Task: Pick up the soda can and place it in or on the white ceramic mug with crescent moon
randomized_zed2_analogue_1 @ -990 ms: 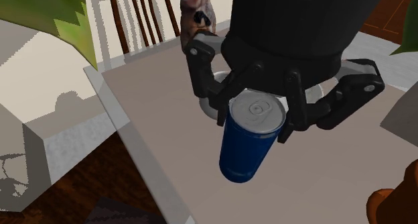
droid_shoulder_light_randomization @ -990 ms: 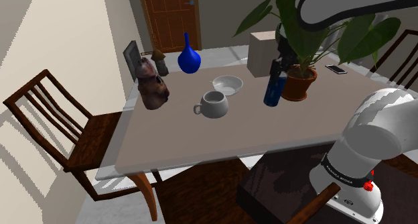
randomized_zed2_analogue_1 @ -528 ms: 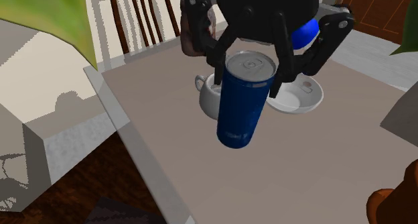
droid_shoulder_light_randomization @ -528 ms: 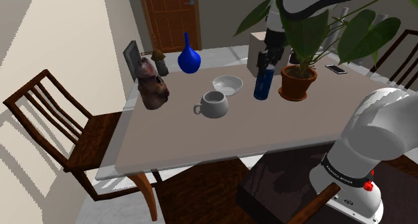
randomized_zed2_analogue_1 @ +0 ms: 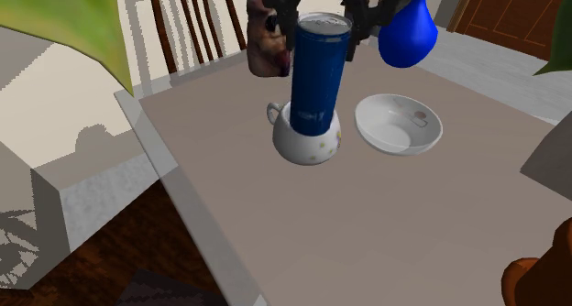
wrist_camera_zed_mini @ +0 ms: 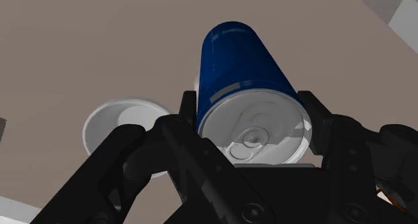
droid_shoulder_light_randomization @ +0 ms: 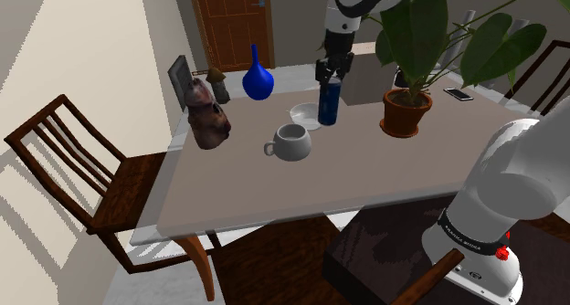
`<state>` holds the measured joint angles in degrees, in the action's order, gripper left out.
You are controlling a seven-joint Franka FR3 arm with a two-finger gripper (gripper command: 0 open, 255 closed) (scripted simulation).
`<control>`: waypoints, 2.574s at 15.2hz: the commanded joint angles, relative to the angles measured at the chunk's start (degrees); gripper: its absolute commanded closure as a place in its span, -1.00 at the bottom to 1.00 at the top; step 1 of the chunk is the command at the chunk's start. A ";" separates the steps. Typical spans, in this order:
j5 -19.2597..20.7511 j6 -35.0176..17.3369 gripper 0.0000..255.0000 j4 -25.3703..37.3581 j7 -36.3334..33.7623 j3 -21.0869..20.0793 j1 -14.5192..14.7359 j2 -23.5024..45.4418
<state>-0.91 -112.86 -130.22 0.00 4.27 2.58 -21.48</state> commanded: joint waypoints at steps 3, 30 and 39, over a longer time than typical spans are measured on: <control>-0.80 0.60 1.00 9.69 -1.62 -1.06 1.01 9.02; -1.74 -8.56 1.00 20.33 -3.91 -2.60 2.50 28.74; -1.84 -11.07 1.00 18.73 -3.78 -2.62 2.50 29.66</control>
<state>-2.75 -123.93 -111.30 -3.78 1.67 5.07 8.05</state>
